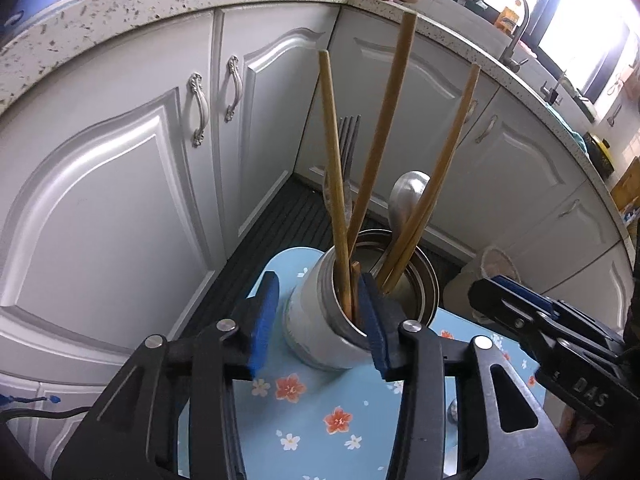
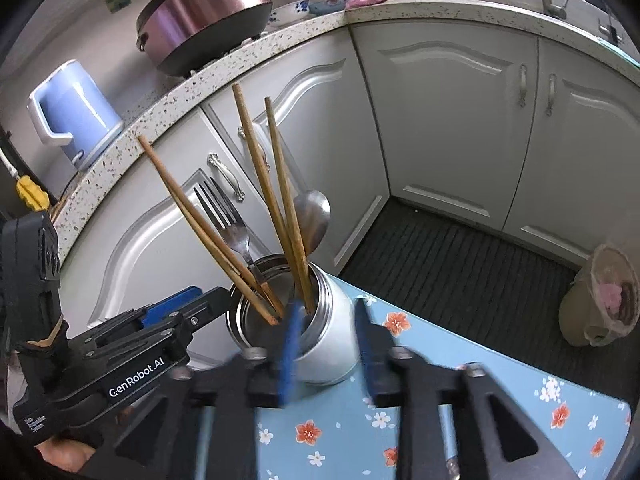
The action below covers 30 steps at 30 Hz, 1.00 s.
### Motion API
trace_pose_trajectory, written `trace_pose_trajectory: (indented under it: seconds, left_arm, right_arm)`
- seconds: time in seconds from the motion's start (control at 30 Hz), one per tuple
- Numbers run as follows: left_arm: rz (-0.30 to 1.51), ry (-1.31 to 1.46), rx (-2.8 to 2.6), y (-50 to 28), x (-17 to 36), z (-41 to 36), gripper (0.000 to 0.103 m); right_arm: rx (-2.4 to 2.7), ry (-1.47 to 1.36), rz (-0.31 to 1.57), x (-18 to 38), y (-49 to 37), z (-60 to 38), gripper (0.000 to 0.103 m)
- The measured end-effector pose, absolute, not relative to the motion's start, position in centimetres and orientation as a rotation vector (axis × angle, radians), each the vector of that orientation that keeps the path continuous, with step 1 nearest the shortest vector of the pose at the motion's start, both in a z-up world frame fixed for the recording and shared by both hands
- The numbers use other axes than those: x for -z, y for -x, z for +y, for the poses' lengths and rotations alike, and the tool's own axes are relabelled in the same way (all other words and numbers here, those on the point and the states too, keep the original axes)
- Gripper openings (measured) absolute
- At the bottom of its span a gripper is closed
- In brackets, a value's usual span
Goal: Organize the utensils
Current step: 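Open both tools to release the chopsticks in the jar, then move both tools down toward the white ceramic spoon and blue-handled spoon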
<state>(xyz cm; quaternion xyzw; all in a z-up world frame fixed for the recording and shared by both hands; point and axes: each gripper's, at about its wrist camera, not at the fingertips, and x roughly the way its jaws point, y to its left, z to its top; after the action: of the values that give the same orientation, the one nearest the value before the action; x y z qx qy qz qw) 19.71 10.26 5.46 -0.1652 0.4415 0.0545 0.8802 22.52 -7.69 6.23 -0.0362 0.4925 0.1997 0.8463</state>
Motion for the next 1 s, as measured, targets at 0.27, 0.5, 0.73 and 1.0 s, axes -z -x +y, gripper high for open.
trace_pose_trajectory:
  seconds: [0.27, 0.5, 0.73, 1.0]
  left_arm:
    - [0.91, 0.31, -0.112, -17.4, -6.1, 9.5, 0.042]
    - [0.914, 0.291, -0.074, -15.2, -6.2, 7.9, 0.043]
    - [0.965, 0.326, 0.014, -12.8, -5.1, 5.6, 0.052]
    - [1.076, 0.322, 0.107, -11.0, -2.0, 1.5, 0.053]
  right_arm:
    - [-0.418, 0.099, 1.028, -7.5, -19.3, -9.6, 0.037]
    - [-0.382, 0.111, 1.018, -8.2, -15.5, -13.2, 0.04]
    - [-0.293, 0.153, 1.06, -7.2, -11.2, -18.6, 0.044]
    - [-0.221, 0.154, 1.148, -3.5, -6.4, -23.9, 0.044]
